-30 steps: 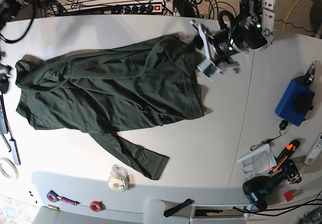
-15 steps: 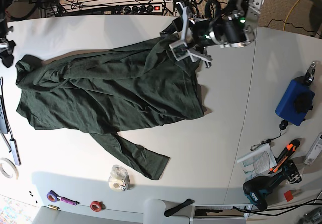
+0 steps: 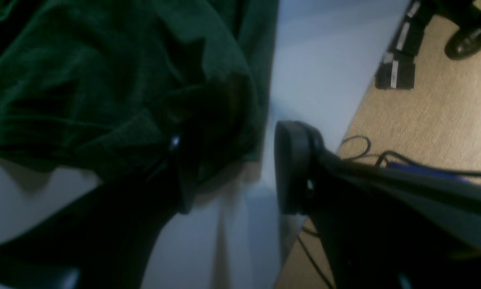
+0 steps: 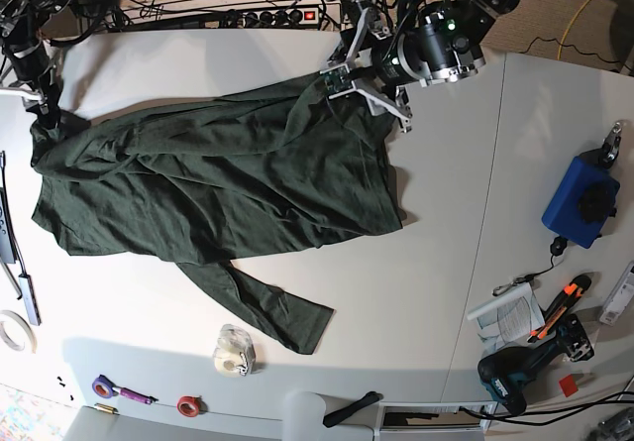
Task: Layout the t-shirt on the table in an organized manner, then fold the t-shirt properly
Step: 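Drag the shirt edge with the left gripper outward to flatten the body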
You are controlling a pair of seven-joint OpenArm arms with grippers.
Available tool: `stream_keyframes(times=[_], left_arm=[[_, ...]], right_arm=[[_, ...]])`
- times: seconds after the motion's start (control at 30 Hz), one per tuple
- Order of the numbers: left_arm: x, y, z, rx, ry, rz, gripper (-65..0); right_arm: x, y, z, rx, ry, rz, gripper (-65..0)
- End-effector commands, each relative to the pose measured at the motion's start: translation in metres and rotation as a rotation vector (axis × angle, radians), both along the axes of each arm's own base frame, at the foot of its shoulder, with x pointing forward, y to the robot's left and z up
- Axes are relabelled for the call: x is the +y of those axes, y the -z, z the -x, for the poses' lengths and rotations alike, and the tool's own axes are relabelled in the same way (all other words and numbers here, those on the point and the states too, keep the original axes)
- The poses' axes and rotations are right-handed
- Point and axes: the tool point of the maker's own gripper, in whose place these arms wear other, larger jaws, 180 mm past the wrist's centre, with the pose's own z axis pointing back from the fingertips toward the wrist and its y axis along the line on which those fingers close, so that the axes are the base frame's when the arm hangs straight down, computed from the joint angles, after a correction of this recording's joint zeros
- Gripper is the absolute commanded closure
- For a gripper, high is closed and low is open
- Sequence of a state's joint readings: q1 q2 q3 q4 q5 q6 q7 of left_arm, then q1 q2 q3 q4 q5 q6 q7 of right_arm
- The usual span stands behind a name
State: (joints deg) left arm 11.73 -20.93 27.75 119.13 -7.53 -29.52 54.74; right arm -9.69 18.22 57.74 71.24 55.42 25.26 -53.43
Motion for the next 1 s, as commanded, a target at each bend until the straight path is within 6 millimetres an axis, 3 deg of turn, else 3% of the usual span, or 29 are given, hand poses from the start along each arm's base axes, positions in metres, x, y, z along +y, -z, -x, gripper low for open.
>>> stream_keyframes(times=[0.0, 0.17, 0.3, 0.37, 0.43, 0.47, 0.7, 0.97], left_arm=[[-0.002, -0.008, -0.003, -0.022, 0.002, 0.027, -28.3], [-0.003, -0.009, -0.003, -0.026, 0.005, 0.04, -28.3], [-0.005, -0.01, -0.003, -0.024, 0.004, 0.054, -28.3], [-0.005, -0.01, -0.004, -0.024, -0.01, 0.055, -28.4], [-0.004, -0.01, -0.005, -0.026, -0.014, 0.052, -28.4], [-0.004, -0.01, -0.005, -0.026, -0.017, 0.053, -28.4], [-0.008, -0.013, -0.005, -0.041, -0.071, 0.109, -37.6], [-0.013, -0.005, 0.002, -0.125, -0.075, 0.035, -37.6]], right_arm=[[-0.014, -0.024, -0.008, -0.065, 0.01, 0.058, -26.0], [-0.032, -0.025, -0.008, -0.042, 0.099, 0.109, -26.0], [-0.037, -0.031, -0.019, -0.049, 0.109, 0.145, -25.6], [-0.04, -0.037, -0.026, -0.061, 0.114, 0.166, -16.8], [-0.043, -0.043, -0.033, -0.075, 0.114, 0.175, -2.4], [-0.044, -0.047, -0.036, -0.083, 0.114, 0.179, 0.0], [-0.05, -0.057, -0.044, -0.058, 0.081, 0.232, 0.0], [-0.041, -0.052, -0.052, -0.045, 0.041, 0.233, 0.0]])
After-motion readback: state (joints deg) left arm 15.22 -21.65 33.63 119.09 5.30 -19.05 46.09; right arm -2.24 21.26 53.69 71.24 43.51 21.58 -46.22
